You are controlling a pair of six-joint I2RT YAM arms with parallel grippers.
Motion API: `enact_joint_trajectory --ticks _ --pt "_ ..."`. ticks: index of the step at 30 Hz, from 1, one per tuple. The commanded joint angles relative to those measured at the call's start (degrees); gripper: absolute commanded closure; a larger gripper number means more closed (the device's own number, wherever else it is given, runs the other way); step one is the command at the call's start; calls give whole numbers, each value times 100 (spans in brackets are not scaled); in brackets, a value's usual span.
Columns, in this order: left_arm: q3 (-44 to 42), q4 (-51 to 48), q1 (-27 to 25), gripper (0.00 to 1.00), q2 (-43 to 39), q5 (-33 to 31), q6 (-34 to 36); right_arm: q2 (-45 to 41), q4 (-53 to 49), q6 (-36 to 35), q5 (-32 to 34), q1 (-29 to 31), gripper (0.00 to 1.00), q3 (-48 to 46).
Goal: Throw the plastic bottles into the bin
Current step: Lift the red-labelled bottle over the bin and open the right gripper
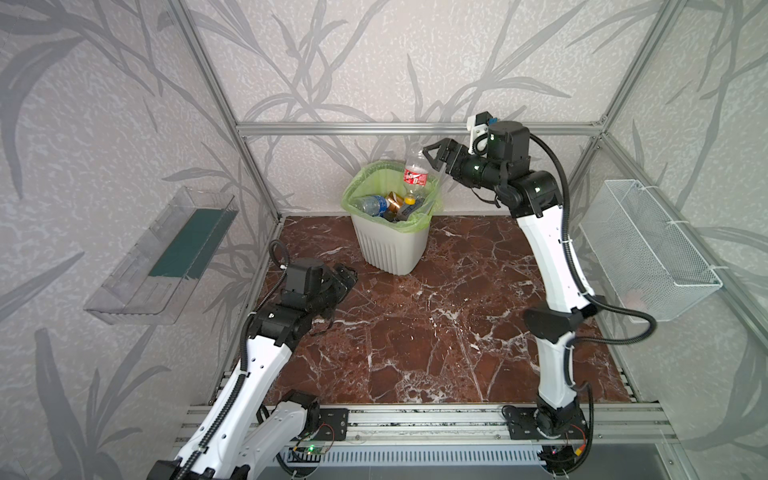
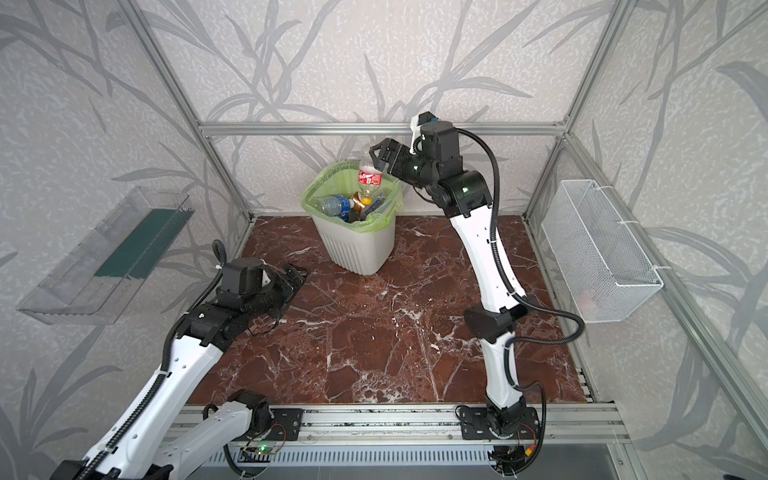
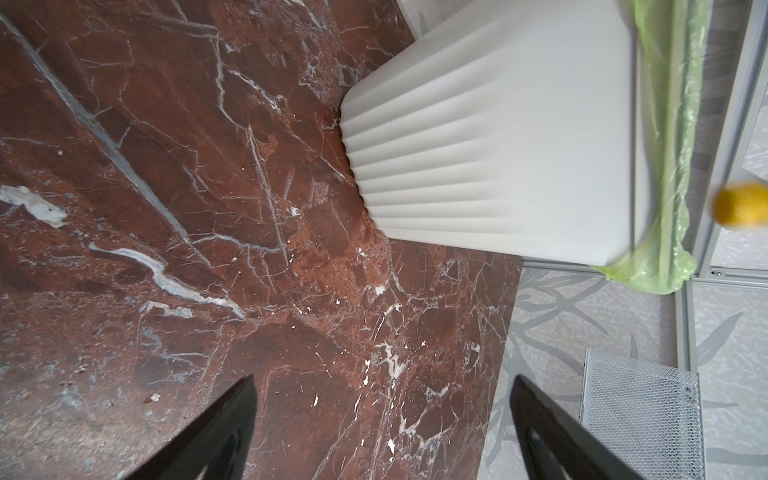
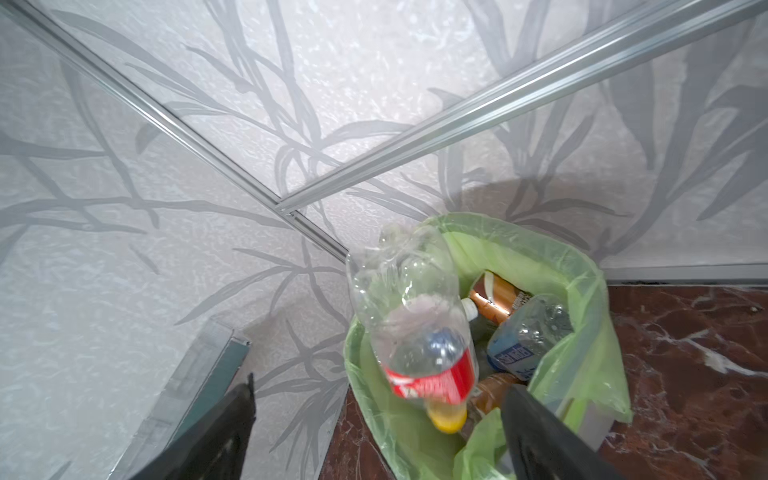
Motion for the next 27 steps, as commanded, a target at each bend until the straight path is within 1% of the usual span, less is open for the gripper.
enact_joint_trajectory --ticks 1,3,5,6,9,13,16,18,19,22,24,25,27 --pt "-148 -19 101 5 -114 -40 50 -72 -2517 -427 152 22 3 637" --pt "-281 49 144 5 -144 3 55 -155 -2923 -828 802 266 3 711" --pt "-429 120 181 5 -188 -8 64 34 -3505 -1026 1070 422 3 1132" --pt "-518 173 211 5 -204 -1 52 34 -3646 -1077 1150 461 3 1025" --pt "-704 322 277 5 -215 83 25 229 -4101 -1288 1650 726 3 1165" --pt "-785 367 355 5 -224 108 75 313 -4285 -1345 2141 1003 3 1190" --pt "-803 363 405 5 -279 112 108 287 -4482 -1345 2533 1044 3 1186" --pt "-803 356 445 5 -310 115 130 270 -4740 -1199 2874 1053 3 1183" --pt "-803 346 466 5 -321 108 151 222 -4801 -1292 3008 1057 3 1085" --pt "-804 295 531 5 -351 111 216 -372 -4690 -1124 3480 1131 3 -137" --pt "-812 251 573 4 -358 102 252 -854 -4467 -1089 3713 1137 2 -1145" --pt "-821 248 593 4 -373 94 266 -1327 -4031 -1102 3757 1132 2 -2118" --pt "-834 233 626 4 -400 51 313 -2536 -2532 -1125 3509 996 3 -4486"
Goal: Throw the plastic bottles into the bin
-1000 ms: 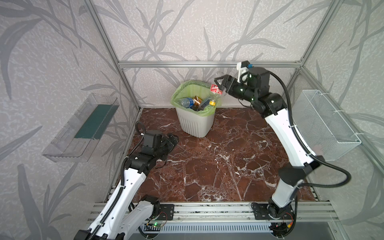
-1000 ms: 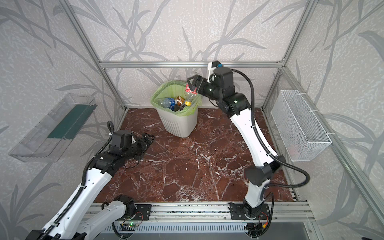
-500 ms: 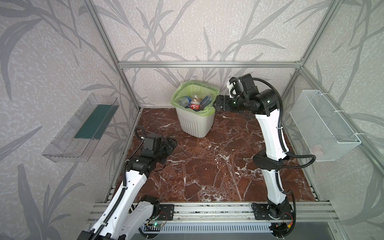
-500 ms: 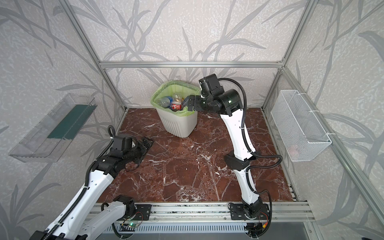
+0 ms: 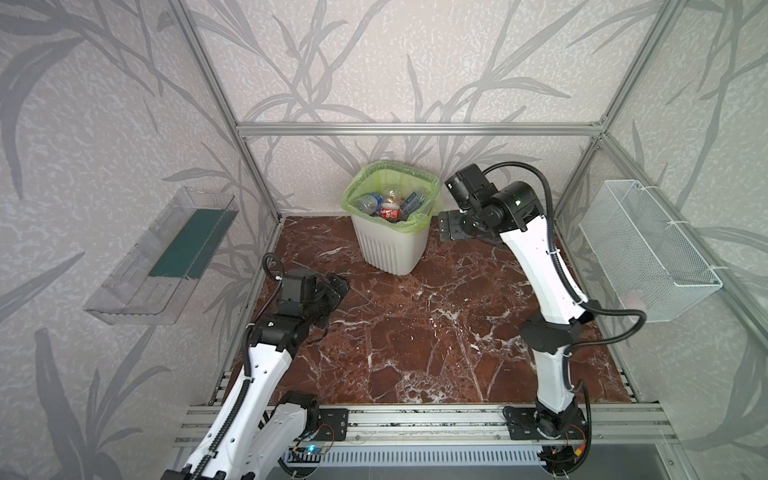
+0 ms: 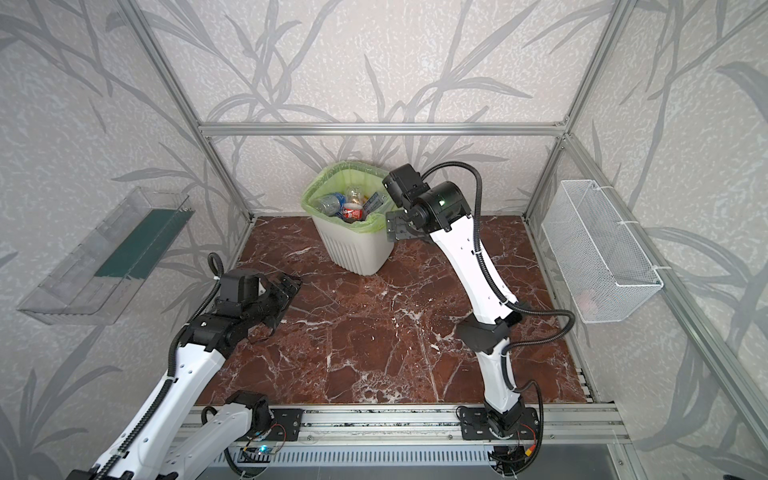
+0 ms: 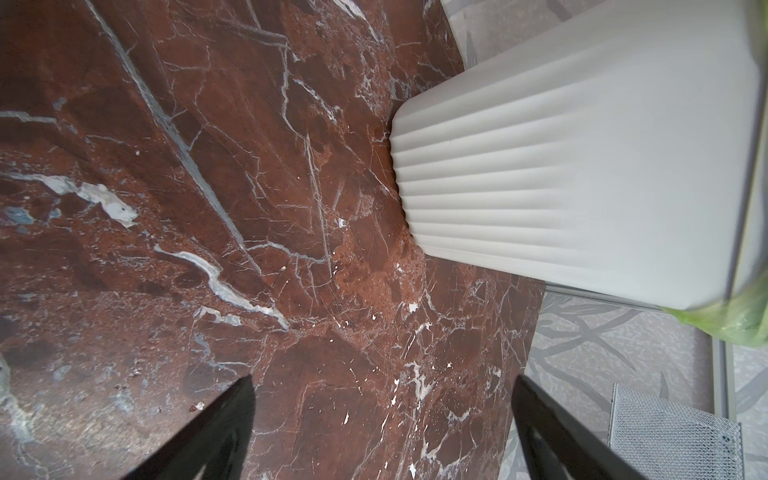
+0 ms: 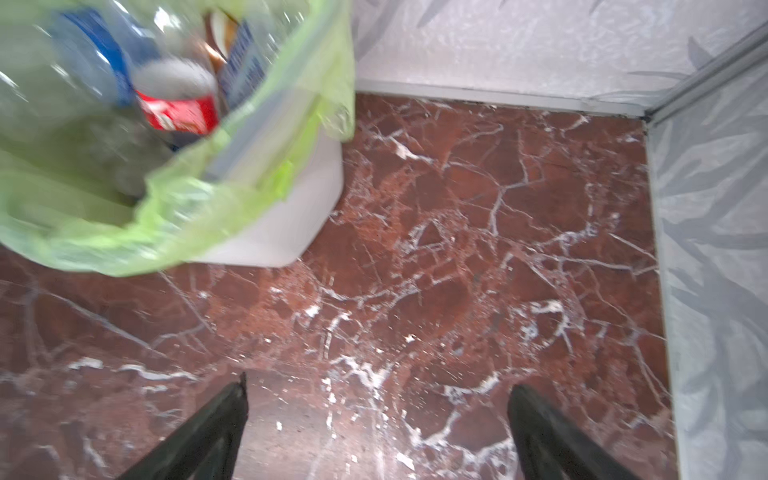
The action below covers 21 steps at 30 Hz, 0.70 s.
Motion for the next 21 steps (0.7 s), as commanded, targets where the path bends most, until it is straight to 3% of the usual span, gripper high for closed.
enact_joint_trajectory --ticks 1,3,7,11,15,21 --pt "-69 -42 80 3 -109 -94 165 -1840 1545 7 40 -197 4 -2855" --pt "-45 -71 108 2 -106 -161 235 -2669 2377 117 -378 -541 5 -4264" --pt "77 -58 170 2 29 -341 455 -3386 2883 45 -640 -1124 5 -5801" --pt "187 119 238 1 246 -890 833 -4171 4571 -362 -1044 -1776 6 -7700" --pt "215 450 268 1 388 -2063 1321 -4796 6443 -889 -1000 -2329 6 -9278" --pt "-679 2353 285 1 392 -4094 2435 -4964 9517 -1914 -383 -2715 6 -11089"
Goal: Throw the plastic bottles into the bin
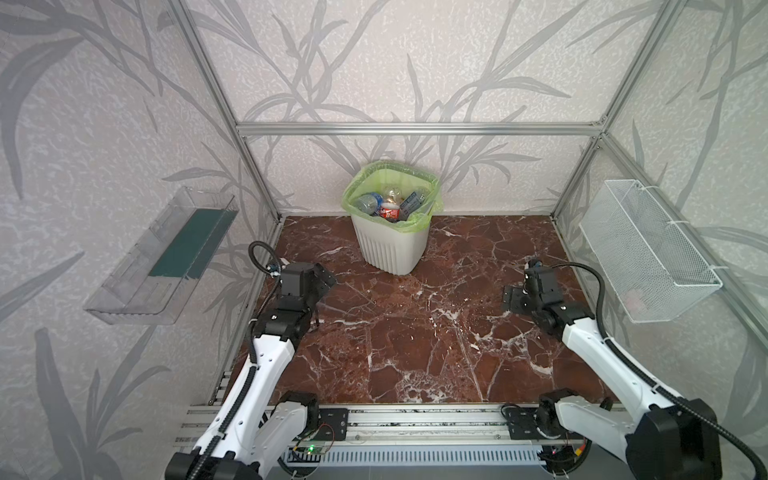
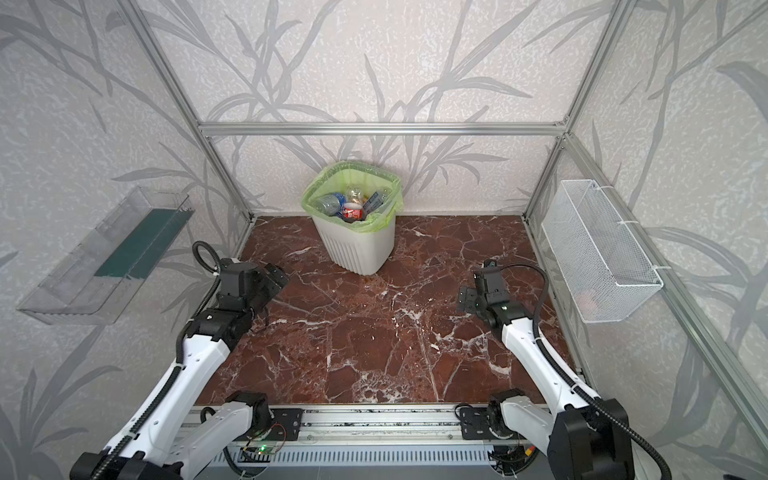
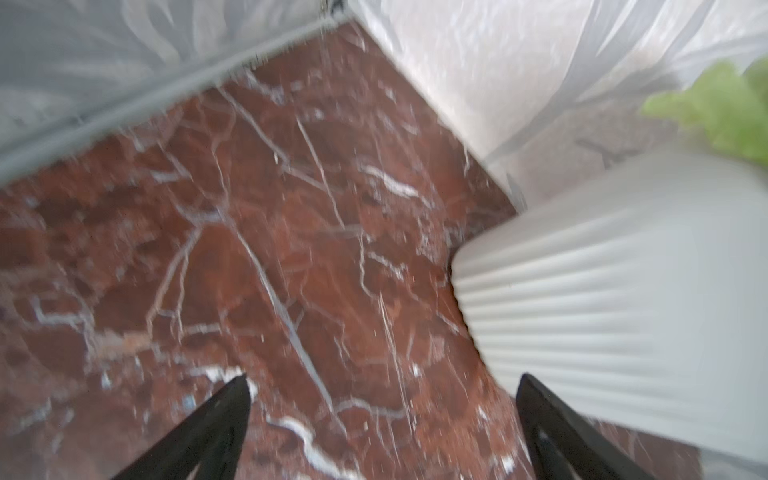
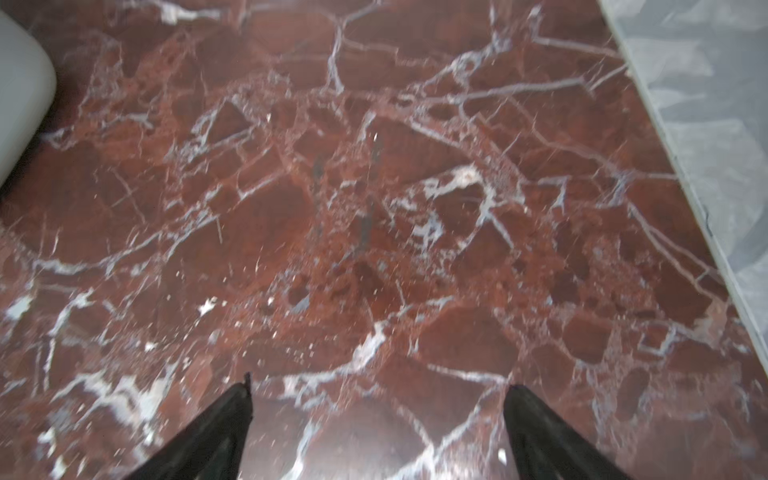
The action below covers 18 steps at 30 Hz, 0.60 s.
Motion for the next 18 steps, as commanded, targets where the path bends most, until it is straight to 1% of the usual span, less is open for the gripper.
enact_joint_trajectory --ticks 1,3,6,8,10,13,17,18 --pt "-476 1303 34 1 75 -1649 973 -8 2892 -905 444 -42 5 -802" --pt "-703 1788 38 1 227 -2086 1335 222 4202 -1215 569 -59 6 -1343" --pt "-1003 2348 37 0 561 -2489 1666 790 5629 -1542 512 -122 5 -1749" --pt "-1145 2561 50 0 796 -2669 1837 1177 6210 -1617 339 -206 4 -1799" --pt "-1330 2864 59 0 988 -2789 2013 1454 6256 -1556 174 -292 3 -1749" --pt "-1781 3759 133 0 1217 -2722 2342 1938 6911 -1522 -111 -402 3 -1921" --pt "-2287 5106 262 0 1616 -2322 2863 2760 8469 -1484 -356 -518 1 -2312" --pt "-2374 5400 299 0 1740 -2185 3007 2618 8253 -1496 -449 -537 1 -2291"
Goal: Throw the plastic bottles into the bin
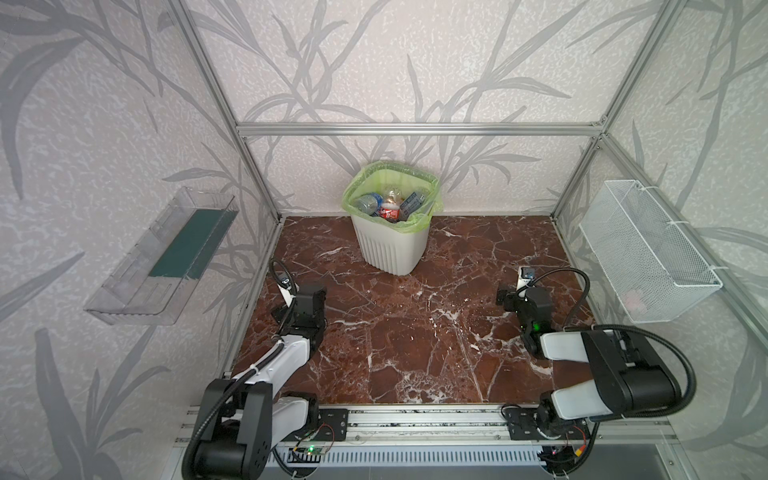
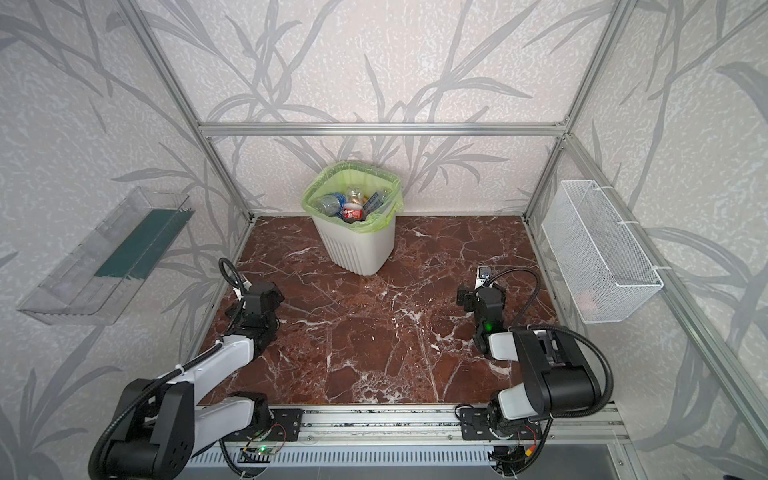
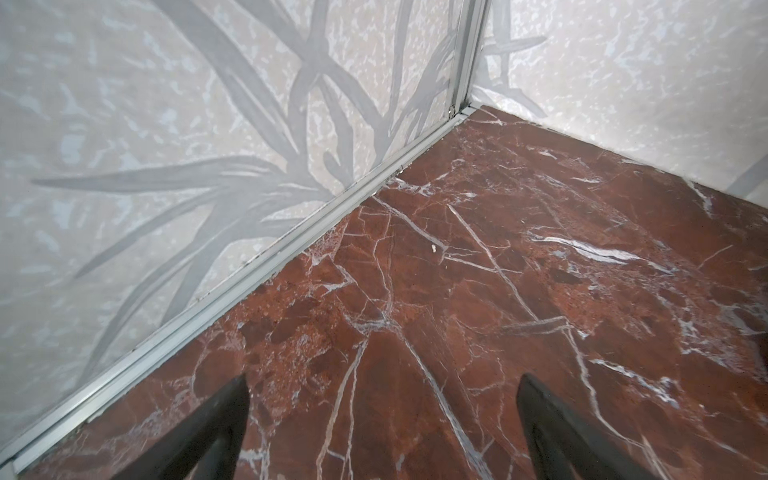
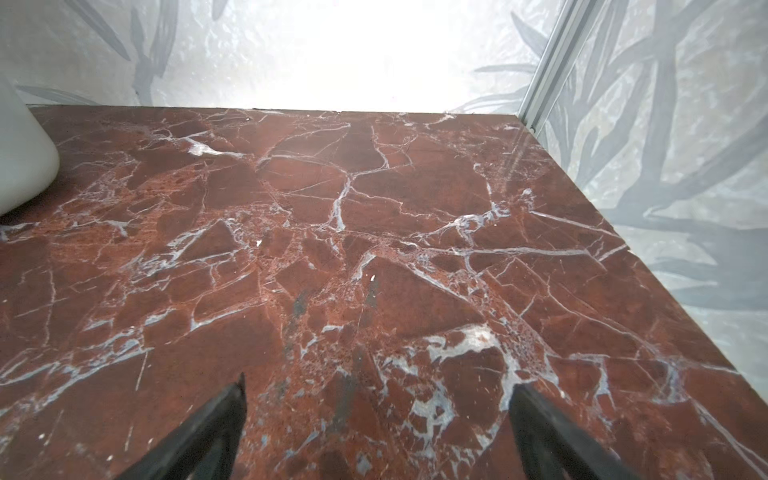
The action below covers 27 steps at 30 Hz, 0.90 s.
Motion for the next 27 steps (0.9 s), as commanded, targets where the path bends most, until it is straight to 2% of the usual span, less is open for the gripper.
enact_joint_trajectory --ticks 1,8,10,16,19,21,23,27 --pt "-237 1574 129 0 316 221 728 -59 715 -60 -320 -74 1 -44" --pt "-335 2895 476 0 1191 1210 1016 61 -516 -29 -555 -163 1 687" --pt "-120 2478 510 0 1199 1457 1051 65 -493 -33 -555 -162 1 679" --pt "105 2399 515 1 1499 2040 1336 69 -469 -46 -555 -162 1 671" --pt "107 2915 503 1 1959 2405 1588 78 -442 -40 -565 -162 1 662" --pt "212 2469 509 1 1824 2435 1518 78 -443 -38 -571 -162 1 662" --pt "155 2743 506 0 1910 2425 1570 78 -447 -38 -565 -162 1 661" --pt "204 2522 508 1 1850 2434 1537 109 -572 -178 -879 -162 1 759"
